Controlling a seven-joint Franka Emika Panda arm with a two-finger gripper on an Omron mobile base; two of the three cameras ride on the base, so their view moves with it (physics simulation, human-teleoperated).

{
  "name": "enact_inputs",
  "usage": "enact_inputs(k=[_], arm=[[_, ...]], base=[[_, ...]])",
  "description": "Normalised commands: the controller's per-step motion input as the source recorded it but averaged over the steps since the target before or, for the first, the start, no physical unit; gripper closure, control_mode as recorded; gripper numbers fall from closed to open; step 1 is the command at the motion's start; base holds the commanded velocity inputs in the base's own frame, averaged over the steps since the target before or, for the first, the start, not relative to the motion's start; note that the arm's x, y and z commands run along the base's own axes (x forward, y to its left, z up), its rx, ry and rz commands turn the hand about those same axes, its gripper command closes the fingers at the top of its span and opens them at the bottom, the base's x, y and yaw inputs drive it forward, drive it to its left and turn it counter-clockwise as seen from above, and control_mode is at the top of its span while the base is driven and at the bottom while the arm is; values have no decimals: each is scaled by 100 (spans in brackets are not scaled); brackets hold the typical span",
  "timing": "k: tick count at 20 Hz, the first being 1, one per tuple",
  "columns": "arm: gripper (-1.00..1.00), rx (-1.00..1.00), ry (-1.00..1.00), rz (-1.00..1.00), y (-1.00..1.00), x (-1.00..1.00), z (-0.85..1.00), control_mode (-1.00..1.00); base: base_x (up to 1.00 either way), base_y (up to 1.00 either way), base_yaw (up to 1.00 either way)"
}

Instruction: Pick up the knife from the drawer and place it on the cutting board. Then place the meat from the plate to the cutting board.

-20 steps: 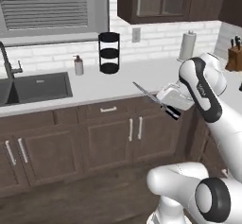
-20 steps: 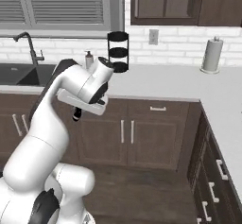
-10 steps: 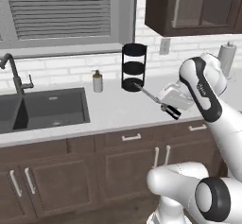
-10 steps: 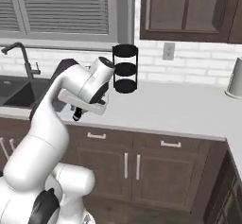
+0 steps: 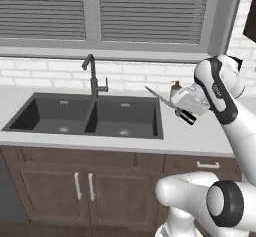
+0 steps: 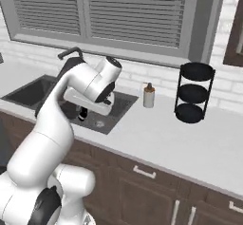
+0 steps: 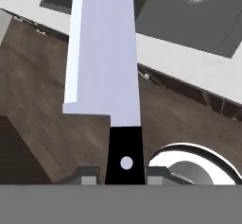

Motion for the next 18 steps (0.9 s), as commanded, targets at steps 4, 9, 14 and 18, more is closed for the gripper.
enact_inputs(k=[4,9,14,18], arm=[[100,0,0,0,0,0,0,100],[100,0,0,0,0,0,0,100],[100,0,0,0,0,0,0,100],[100,0,0,0,0,0,0,100]], base=[[0,72,73],[0,76,70],[0,78,69],[15,74,63]])
